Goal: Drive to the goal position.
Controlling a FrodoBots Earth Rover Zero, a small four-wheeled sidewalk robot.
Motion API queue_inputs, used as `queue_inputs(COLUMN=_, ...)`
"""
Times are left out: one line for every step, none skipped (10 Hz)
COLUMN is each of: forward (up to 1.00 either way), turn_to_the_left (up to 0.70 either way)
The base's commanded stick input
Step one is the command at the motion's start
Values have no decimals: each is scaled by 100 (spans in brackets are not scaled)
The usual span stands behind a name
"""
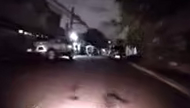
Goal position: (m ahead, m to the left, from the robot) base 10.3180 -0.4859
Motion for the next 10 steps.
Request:
queue_inputs(forward=100, turn_to_the_left=0)
queue_inputs(forward=100, turn_to_the_left=0)
queue_inputs(forward=100, turn_to_the_left=0)
queue_inputs(forward=100, turn_to_the_left=0)
queue_inputs(forward=100, turn_to_the_left=0)
queue_inputs(forward=100, turn_to_the_left=0)
queue_inputs(forward=100, turn_to_the_left=0)
queue_inputs(forward=100, turn_to_the_left=0)
queue_inputs(forward=100, turn_to_the_left=0)
queue_inputs(forward=100, turn_to_the_left=0)
